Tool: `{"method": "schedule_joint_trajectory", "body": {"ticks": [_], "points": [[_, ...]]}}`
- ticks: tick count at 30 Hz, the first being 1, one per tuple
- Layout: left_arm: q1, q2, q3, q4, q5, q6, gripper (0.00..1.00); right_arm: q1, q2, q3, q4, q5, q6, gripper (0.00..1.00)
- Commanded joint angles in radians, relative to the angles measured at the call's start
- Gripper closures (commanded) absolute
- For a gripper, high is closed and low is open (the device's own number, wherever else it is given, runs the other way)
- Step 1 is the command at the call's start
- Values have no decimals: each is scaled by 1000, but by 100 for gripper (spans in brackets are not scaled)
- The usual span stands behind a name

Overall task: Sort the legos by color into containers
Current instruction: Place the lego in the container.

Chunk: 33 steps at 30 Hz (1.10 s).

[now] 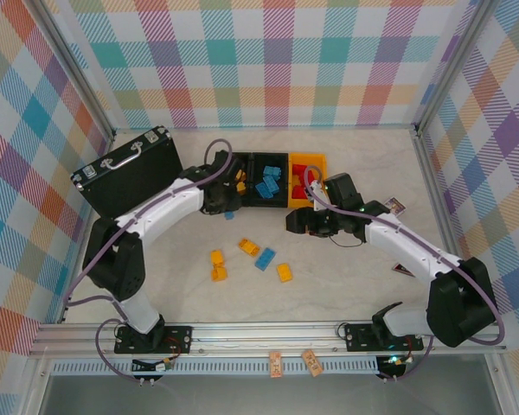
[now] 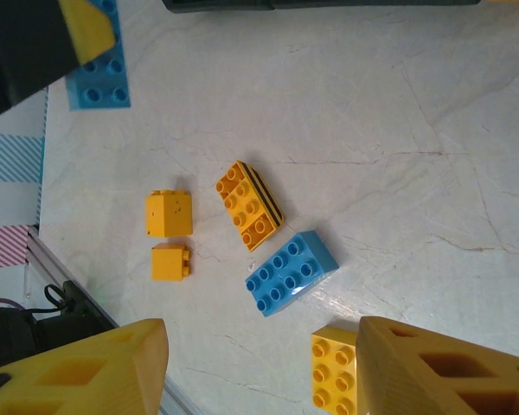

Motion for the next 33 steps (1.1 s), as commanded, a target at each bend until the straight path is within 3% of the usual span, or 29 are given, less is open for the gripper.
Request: {"method": "schedule_joint_trajectory", "body": {"ticks": [1,12,27,30,32,33], "points": [[-20,72,102,-18,36,19,84,1,-48,-9,6,21,-3,41],[-44,329,421,-3,86,25,84,-21,-108,-39,-22,59,6,41],[-44,584,710,-20,119,41,83,-54,-167,-45,-87,169,46,41],[-43,618,752,-40,125,43,77,-55,-174,-50,-93,174,48,41],[-43,621,756,-40,128,41,59,-56,-176,-53,-95,174,49,41],[-45,618,756,-38,130,41,56,-56,-178,-54,-94,175,49,41]]}}
